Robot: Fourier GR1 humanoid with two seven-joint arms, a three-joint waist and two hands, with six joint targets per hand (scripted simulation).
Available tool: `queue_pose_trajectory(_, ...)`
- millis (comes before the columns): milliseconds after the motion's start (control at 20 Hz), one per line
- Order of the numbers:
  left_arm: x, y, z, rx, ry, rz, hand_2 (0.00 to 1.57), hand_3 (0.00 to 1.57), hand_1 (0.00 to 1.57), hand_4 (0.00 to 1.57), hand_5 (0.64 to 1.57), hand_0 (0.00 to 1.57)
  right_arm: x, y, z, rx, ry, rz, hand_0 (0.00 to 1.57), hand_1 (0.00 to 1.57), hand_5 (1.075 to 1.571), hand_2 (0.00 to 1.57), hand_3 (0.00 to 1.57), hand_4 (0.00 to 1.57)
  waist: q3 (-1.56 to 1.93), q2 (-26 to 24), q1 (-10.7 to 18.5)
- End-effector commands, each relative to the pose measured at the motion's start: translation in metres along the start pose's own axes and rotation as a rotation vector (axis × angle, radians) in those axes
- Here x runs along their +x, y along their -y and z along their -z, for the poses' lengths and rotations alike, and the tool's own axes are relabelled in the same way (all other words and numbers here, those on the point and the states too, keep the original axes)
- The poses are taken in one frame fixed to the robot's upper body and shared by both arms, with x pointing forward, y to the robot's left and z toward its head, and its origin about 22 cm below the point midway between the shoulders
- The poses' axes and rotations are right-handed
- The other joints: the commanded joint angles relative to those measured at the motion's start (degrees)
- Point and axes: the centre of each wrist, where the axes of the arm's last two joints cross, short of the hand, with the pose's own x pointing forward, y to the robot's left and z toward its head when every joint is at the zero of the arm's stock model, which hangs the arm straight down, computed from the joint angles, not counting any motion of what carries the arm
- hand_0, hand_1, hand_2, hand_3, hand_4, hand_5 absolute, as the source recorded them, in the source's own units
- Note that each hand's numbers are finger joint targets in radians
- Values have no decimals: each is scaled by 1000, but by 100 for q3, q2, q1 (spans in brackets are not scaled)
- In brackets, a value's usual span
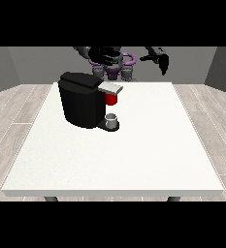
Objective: Insert the coffee pod into the coffee machine and close the lid
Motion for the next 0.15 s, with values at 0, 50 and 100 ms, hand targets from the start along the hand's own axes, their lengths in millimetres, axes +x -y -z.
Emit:
queue_pose_trajectory(0, -12, 12, -7, 29, -13, -23, 0, 0, 0, 192, 1571, 0, -36, -18, -45, -64, -26, 104, 0, 0, 1571, 0, 0, 279, 2, -266, -248)
queue_pose_trajectory(50, -18, -18, -22, 33, -47, -8, 0, 0, 0, 192, 1571, 0, -37, -18, -51, -51, -55, 121, 0, 0, 1571, 0, 0, 251, 0, -353, -278)
queue_pose_trajectory(100, -14, -14, -15, 88, -73, 7, 0, 0, 0, 192, 1571, 0, -56, -18, -74, -60, -97, 168, 0, 0, 1571, 0, 0, 157, 3, -515, -577)
